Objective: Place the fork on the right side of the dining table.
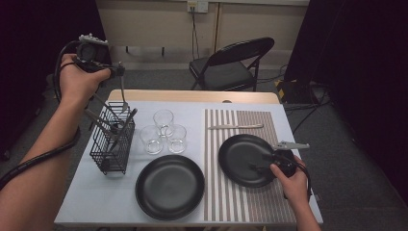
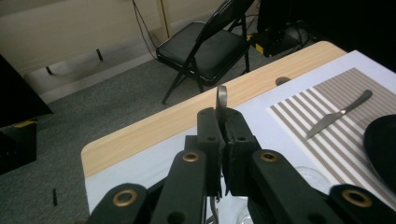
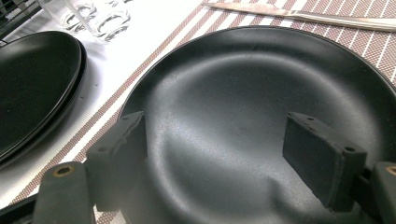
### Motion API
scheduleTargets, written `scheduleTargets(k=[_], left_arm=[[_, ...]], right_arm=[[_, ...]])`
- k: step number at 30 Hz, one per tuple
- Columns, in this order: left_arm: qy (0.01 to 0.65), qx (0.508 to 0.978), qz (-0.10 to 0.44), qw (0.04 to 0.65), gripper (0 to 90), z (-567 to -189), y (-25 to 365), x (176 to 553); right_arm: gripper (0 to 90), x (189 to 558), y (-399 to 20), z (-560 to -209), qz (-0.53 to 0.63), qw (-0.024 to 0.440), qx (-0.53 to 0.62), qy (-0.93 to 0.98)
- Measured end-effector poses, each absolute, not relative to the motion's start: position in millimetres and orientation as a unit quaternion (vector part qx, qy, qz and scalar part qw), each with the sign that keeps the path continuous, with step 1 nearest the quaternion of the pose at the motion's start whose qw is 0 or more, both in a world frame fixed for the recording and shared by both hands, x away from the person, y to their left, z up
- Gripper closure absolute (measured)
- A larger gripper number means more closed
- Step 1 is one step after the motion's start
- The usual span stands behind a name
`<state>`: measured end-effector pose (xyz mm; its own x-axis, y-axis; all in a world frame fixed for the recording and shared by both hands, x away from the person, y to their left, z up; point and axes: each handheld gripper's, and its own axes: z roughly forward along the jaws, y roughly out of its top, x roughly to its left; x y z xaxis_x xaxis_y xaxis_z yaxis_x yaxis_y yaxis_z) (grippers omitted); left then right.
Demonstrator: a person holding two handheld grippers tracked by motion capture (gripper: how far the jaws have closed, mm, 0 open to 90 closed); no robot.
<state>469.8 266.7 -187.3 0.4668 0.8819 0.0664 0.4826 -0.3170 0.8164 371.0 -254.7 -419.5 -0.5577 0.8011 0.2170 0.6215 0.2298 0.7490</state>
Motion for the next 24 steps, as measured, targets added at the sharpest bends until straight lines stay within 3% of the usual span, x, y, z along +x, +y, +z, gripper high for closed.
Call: scheduleTargets(k=[24], left_arm=[[0.402,0.782,0.245,0.408,87.1,-181,214,463]], right_arm=[[21.3,370,-255,-413,0.423,0.116,0.454,0.776]])
